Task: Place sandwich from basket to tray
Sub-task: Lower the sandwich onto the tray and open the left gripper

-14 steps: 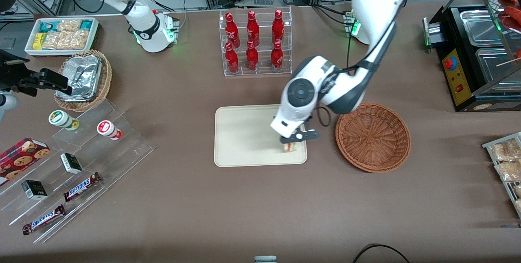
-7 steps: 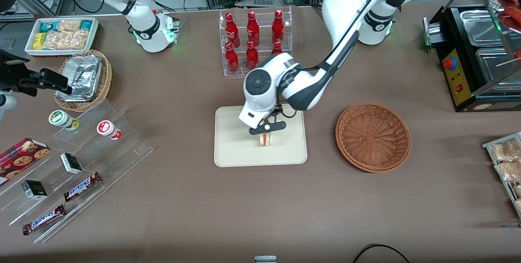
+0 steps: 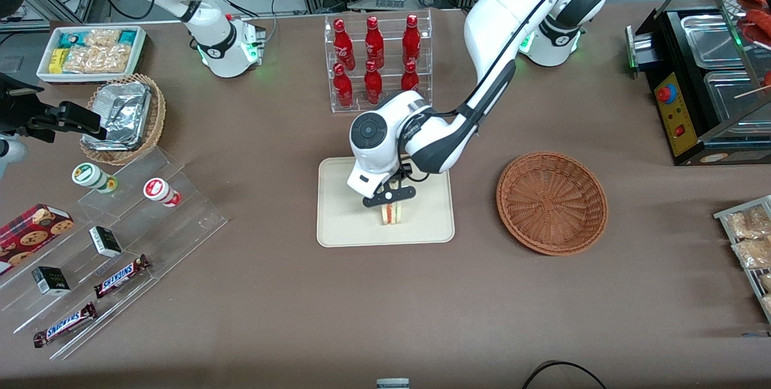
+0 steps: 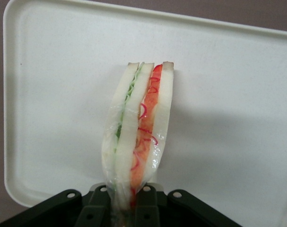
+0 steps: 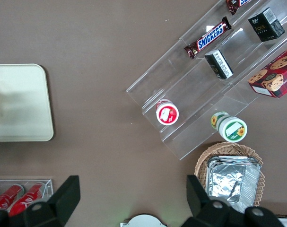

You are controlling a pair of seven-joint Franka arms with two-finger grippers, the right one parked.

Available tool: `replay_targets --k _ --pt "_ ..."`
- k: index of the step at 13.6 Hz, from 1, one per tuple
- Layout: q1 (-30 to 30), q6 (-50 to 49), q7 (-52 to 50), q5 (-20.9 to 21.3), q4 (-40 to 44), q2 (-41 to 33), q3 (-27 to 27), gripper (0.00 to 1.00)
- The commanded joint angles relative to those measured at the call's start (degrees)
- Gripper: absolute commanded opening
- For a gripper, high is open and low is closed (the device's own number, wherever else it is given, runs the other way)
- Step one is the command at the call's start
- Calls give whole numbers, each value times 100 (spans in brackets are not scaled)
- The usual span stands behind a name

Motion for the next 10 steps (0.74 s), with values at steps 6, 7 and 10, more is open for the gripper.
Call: replay_targets --k 6,7,10 --pt "-154 49 -302 248 286 124 56 100" --pt "-137 41 -268 248 295 54 64 100" --pt "213 14 -102 -31 470 -166 -5 100"
